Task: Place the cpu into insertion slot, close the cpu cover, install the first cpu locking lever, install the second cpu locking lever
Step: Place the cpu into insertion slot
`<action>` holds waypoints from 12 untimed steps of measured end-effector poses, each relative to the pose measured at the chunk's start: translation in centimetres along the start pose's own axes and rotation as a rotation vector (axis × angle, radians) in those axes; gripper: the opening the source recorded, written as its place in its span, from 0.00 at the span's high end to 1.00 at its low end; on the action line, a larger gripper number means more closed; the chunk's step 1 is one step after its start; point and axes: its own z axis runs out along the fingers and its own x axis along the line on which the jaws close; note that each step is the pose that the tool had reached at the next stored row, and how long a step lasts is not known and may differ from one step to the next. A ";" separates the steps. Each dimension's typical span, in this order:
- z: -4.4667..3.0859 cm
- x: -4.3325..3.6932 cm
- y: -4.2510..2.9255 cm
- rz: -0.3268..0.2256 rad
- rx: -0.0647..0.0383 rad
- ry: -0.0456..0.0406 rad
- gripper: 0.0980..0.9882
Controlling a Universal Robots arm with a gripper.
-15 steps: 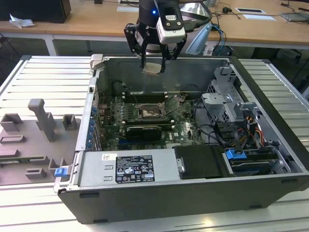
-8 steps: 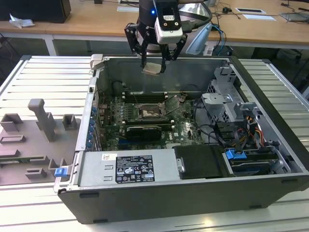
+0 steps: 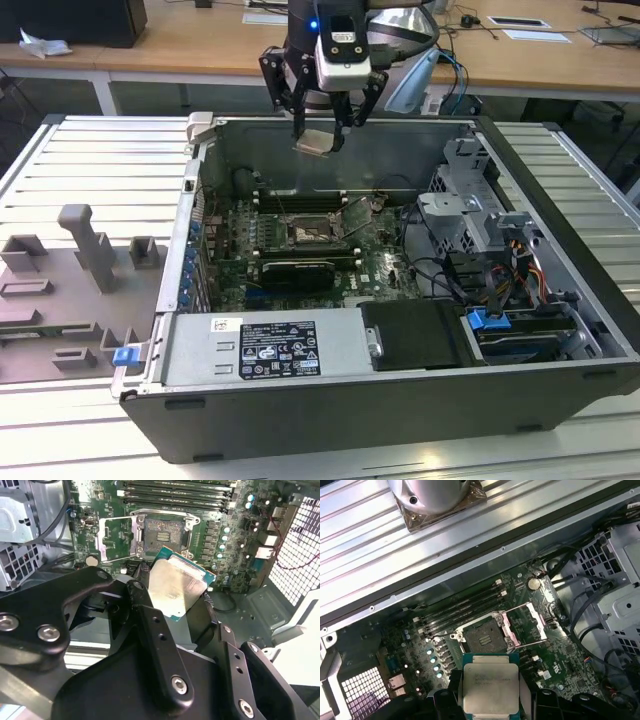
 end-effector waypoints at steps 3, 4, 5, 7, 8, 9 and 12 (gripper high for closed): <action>0.01 0.00 -0.01 0.022 0.000 -0.0018 0.51; 0.03 0.00 -0.01 0.034 0.000 -0.0028 0.51; 0.03 0.00 -0.01 0.041 -0.001 -0.0034 0.51; 0.04 0.00 -0.01 0.060 -0.001 -0.0050 0.51; 0.04 0.00 -0.01 0.065 -0.001 -0.0054 0.51; 0.04 0.00 -0.01 0.071 -0.001 -0.0059 0.51; 0.05 0.01 -0.01 0.092 -0.002 -0.0077 0.51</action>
